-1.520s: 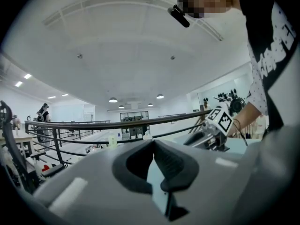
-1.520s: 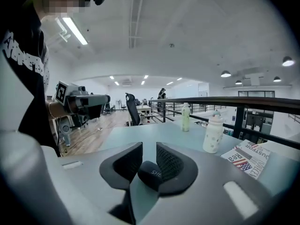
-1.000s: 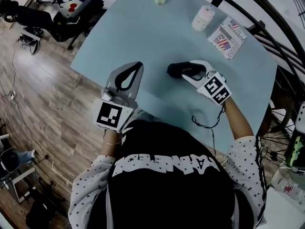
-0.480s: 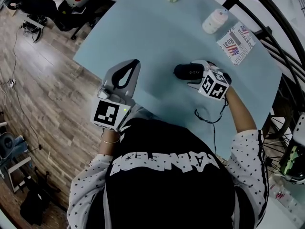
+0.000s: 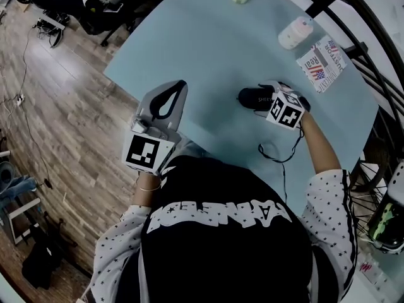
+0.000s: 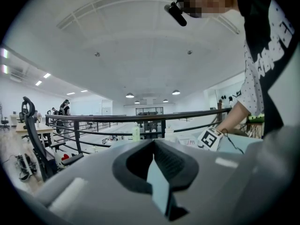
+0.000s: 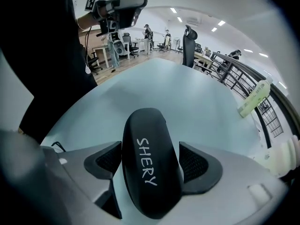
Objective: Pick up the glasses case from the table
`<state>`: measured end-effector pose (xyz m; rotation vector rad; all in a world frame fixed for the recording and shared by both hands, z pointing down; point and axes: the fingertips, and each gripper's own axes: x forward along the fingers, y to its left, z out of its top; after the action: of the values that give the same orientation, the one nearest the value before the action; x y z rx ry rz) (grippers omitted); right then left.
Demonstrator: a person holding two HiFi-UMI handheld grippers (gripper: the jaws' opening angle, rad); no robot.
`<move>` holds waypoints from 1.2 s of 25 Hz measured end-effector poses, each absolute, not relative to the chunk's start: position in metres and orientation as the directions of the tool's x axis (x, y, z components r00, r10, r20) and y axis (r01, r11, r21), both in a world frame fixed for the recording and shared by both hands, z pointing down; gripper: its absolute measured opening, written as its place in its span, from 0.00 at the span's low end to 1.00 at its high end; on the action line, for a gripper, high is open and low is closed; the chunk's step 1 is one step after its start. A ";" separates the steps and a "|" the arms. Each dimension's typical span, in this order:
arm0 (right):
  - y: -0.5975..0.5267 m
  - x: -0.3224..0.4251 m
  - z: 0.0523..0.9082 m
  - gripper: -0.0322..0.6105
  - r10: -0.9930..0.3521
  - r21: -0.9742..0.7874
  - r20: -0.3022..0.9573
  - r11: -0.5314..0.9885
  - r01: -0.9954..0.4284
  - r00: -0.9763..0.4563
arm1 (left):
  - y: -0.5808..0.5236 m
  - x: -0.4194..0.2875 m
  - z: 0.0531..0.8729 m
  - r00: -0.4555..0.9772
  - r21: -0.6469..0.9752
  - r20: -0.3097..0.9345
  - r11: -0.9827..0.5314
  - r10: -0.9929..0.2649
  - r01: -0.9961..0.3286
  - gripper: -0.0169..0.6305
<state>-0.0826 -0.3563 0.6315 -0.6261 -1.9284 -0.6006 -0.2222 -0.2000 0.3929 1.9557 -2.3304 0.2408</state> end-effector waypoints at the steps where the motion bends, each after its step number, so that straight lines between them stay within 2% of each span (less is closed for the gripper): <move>1: -0.357 -0.083 0.633 0.66 0.162 0.142 0.911 0.740 0.657 -0.380 | -0.199 -0.224 0.393 -0.180 -0.062 0.170 0.172 -0.969 -0.983 0.03; 11: -0.356 -0.084 0.636 0.63 0.123 0.154 0.934 0.709 0.688 -0.335 | -0.195 -0.229 0.394 -0.192 -0.057 0.170 0.185 -0.967 -0.981 0.03; 16: -0.355 -0.083 0.634 0.61 0.092 0.193 0.925 0.721 0.666 -0.368 | -0.196 -0.227 0.393 -0.181 -0.058 0.166 0.174 -0.969 -0.983 0.03; 22: -0.356 -0.089 0.618 0.60 0.084 0.211 0.873 0.822 0.528 -0.480 | -0.199 -0.226 0.392 -0.158 -0.053 0.164 0.152 -0.974 -0.987 0.03; 30: -0.366 -0.091 0.589 0.60 0.037 0.162 0.766 0.955 0.249 -0.641 | -0.209 -0.219 0.389 -0.103 -0.047 0.158 0.097 -0.982 -0.994 0.03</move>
<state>-0.0905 -0.3656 0.5892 -0.2000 -2.2525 -0.3200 -0.2192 -0.2093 0.3893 2.0430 -2.2611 0.2159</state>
